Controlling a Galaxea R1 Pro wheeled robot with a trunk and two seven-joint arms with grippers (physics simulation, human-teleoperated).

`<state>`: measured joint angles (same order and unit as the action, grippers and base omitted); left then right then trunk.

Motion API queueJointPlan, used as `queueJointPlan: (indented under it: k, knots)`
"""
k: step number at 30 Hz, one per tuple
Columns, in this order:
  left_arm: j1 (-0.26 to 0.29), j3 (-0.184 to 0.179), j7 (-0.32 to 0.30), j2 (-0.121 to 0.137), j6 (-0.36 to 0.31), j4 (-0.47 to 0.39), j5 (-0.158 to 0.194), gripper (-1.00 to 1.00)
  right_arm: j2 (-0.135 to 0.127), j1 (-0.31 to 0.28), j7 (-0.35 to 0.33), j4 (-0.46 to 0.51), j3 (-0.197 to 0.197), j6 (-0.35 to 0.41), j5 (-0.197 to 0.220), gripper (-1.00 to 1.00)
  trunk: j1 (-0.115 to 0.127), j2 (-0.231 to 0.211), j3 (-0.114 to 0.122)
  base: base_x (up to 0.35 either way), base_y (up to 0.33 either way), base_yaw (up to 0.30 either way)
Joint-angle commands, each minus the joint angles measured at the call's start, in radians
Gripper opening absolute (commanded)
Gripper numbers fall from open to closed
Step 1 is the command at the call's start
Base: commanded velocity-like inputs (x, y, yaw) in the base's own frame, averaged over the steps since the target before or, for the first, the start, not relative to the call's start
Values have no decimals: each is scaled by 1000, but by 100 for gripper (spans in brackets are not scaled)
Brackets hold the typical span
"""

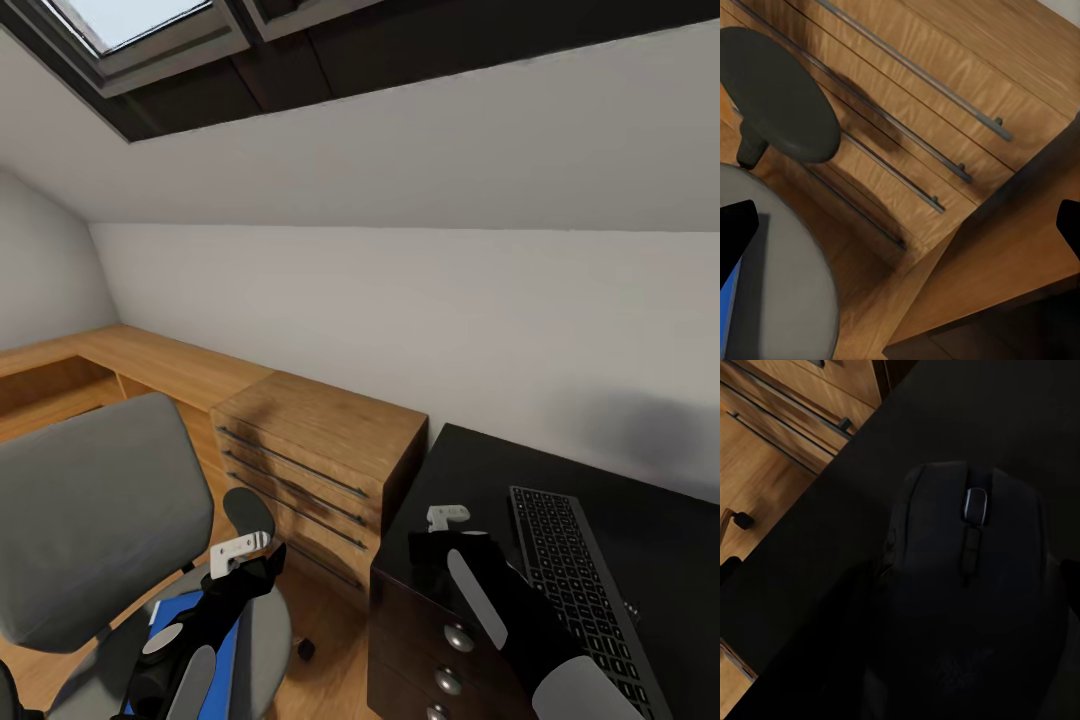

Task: In the bedroom, organize the workspace by keeping the computer under the desk, ensuring the monitor is on the desk, placing the keyboard on the desk next to the monitor, placing the mouse on the desk next to the keyboard, moving the folder from the swivel chair onto the desk next to the mouse, stacking the notebook on top of the folder with the pen on top of the notebook, and positioning the swivel chair next to the desk.

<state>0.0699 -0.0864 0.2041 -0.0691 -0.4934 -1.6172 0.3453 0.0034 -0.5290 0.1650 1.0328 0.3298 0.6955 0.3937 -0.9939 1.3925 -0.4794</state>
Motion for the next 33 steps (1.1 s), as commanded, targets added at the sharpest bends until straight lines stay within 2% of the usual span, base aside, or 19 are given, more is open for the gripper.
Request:
queueJointPlan:
  k: [1, 11, 17, 23, 33]
  knots:
    - [1, -1, 9, 0, -4, -1, 11, 100, 0, -1, 8, 1, 2, 2, 11, -100, 0, 1, -1, 0, 0, 0]
    - [1, 2, 9, 1, -3, -1, 11, 100, 0, -1, 11, -6, 1, 2, 11, -100, 0, 1, -1, 0, 0, 0]
    - [1, 2, 9, 2, -4, -1, 11, 100, 1, -3, 19, -63, 0, -3, 10, -100, 0, 1, -1, 0, 0, 0]
    - [1, 2, 9, 2, -4, -1, 11, 100, 1, -6, 20, -133, 0, -38, -29, -100, 0, 1, -1, 0, 0, 0]
    - [1, 2, 9, 2, -3, -1, 11, 100, 1, -6, 19, -140, 0, -48, -38, -100, 0, 1, -1, 0, 0, 0]
